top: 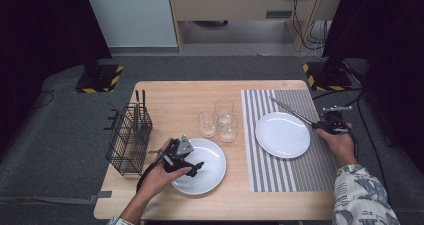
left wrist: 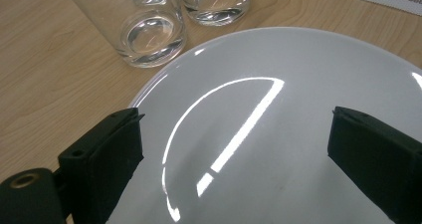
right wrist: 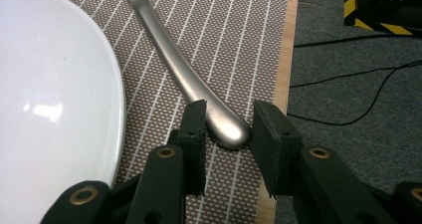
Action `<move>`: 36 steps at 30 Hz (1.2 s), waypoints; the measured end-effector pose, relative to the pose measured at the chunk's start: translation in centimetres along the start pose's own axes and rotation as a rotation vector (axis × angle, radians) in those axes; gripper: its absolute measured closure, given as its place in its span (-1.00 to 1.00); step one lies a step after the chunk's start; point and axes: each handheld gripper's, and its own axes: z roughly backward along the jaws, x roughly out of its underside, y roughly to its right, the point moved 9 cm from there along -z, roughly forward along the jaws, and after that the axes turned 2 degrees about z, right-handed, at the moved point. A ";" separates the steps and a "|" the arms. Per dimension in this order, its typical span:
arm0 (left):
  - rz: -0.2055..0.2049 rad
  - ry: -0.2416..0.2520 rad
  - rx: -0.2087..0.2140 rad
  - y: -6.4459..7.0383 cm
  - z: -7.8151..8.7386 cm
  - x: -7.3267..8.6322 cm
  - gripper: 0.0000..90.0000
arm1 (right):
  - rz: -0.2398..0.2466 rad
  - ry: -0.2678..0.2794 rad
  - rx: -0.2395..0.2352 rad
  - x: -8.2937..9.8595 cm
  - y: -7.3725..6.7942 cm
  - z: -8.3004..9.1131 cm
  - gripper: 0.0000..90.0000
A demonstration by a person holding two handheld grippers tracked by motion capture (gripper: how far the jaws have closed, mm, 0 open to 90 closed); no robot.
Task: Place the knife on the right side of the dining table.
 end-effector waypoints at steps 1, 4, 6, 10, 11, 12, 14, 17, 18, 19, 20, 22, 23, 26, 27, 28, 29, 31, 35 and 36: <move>0.002 0.003 -0.001 0.0 0.0 0.0 -0.86 | 0.000 -0.002 0.003 0.0 0.0 0.0 0.48; 0.011 0.004 0.002 -0.1 0.0 0.0 -0.86 | 0.002 -0.012 0.005 0.0 -0.1 0.0 0.47; 0.012 0.000 0.001 -0.1 -0.1 0.1 -0.86 | 0.006 -0.017 0.003 -0.1 -0.1 -0.1 0.47; 0.015 0.000 0.007 -0.1 -0.2 0.1 -0.86 | 0.006 -0.017 0.008 -0.4 0.0 -0.3 0.45; 0.014 0.000 0.008 -0.1 -0.2 0.1 -0.86 | 0.008 -0.018 0.008 -0.4 0.1 -0.4 0.45; 0.015 0.000 0.009 -0.1 -0.2 0.1 -0.86 | 0.004 -0.019 0.009 -0.5 0.1 -0.5 0.45; 0.013 -0.001 0.010 -0.1 -0.2 0.1 -0.86 | 0.007 -0.018 0.008 -0.6 0.2 -0.6 0.43; 0.013 -0.002 0.012 0.0 -0.2 0.1 -0.86 | 0.007 -0.025 0.007 -0.8 0.2 -0.7 0.43; 0.014 -0.001 0.011 -0.1 -0.2 0.1 -0.86 | 0.009 -0.028 0.006 -0.8 0.3 -0.7 0.42; 0.015 -0.001 0.010 -0.1 -0.2 0.1 -0.86 | 0.007 -0.024 0.010 -0.9 0.3 -0.8 0.42; 0.015 -0.001 0.010 -0.1 -0.2 0.1 -0.85 | 0.004 -0.022 0.012 -0.9 0.3 -0.8 0.42; 0.013 -0.001 0.010 -0.1 -0.2 0.1 -0.85 | 0.006 -0.023 0.016 -1.0 0.3 -0.9 0.41; 0.013 0.000 0.011 0.0 -0.2 0.1 -0.85 | 0.009 -0.025 0.019 -1.0 0.3 -0.9 0.41; 0.014 0.000 0.013 0.0 -0.2 0.1 -0.85 | 0.006 -0.026 0.017 -0.9 0.3 -0.9 0.40; 0.013 -0.001 0.013 0.0 -0.2 0.1 -0.85 | 0.005 -0.023 0.016 -0.9 0.3 -0.9 0.40; 0.013 -0.001 0.013 0.0 -0.2 0.1 -0.85 | 0.003 -0.023 0.015 -0.9 0.3 -0.8 0.39; 0.012 -0.001 0.013 0.0 -0.2 0.1 -0.85 | 0.000 -0.022 0.016 -0.9 0.2 -0.8 0.39; 0.013 0.002 0.015 0.1 -0.2 0.1 -0.85 | -0.003 -0.021 0.014 -0.8 0.2 -0.7 0.37; 0.012 0.003 0.012 0.0 0.0 0.1 -0.85 | -0.009 -0.018 0.016 -0.7 0.3 -0.7 0.36; 0.013 0.003 0.012 -0.1 0.0 0.1 -0.85 | -0.009 -0.019 0.017 -0.7 0.3 -0.7 0.36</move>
